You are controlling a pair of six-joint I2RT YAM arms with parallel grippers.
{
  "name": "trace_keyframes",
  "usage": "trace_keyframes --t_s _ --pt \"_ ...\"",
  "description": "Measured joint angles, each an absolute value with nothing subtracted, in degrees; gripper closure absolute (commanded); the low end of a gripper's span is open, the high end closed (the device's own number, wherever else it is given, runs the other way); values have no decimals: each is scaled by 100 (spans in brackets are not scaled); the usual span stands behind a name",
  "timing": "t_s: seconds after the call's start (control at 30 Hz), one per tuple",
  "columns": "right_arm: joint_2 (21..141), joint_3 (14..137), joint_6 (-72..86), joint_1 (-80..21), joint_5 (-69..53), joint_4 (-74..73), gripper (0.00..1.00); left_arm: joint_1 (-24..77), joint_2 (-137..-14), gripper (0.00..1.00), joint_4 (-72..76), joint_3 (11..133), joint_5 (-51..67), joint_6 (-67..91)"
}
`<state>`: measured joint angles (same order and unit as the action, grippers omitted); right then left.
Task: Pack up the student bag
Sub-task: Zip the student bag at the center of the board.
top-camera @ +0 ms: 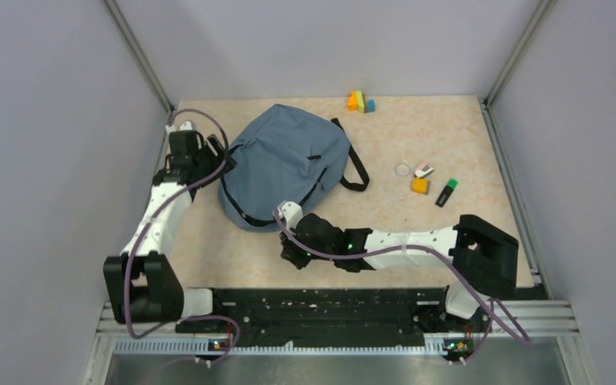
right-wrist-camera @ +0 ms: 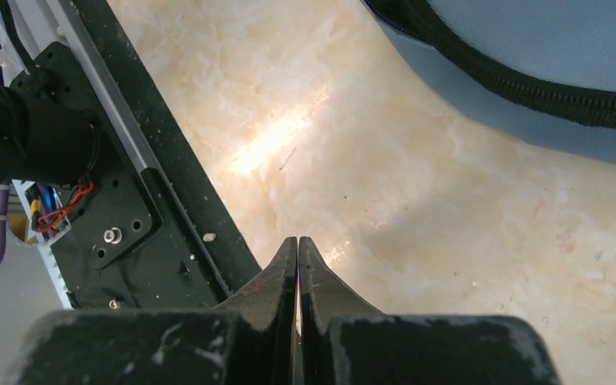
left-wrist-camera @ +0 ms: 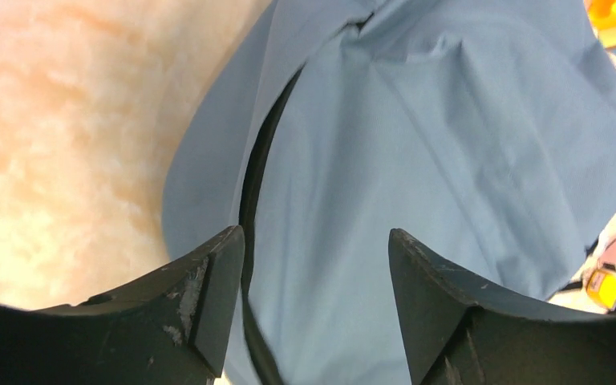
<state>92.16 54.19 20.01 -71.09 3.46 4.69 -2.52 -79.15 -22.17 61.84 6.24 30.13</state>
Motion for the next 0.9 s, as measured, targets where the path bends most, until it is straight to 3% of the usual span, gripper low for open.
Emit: trace_keyframes --t_s 0.1,0.3,0.5,0.9 --pt "9310 5553 2003 -7019 141 499 98 -250 -7188 28 -2268 5502 593 3085" --pt "9640 6114 1811 -6665 -276 473 72 -248 -6534 26 -2530 4403 624 3299" --pt "9996 6949 1144 -6563 -486 305 64 -248 -6182 27 -2558 4095 674 3555" --pt "11520 8619 554 -6077 -873 -460 57 -248 -6501 66 -2073 4056 768 3854"
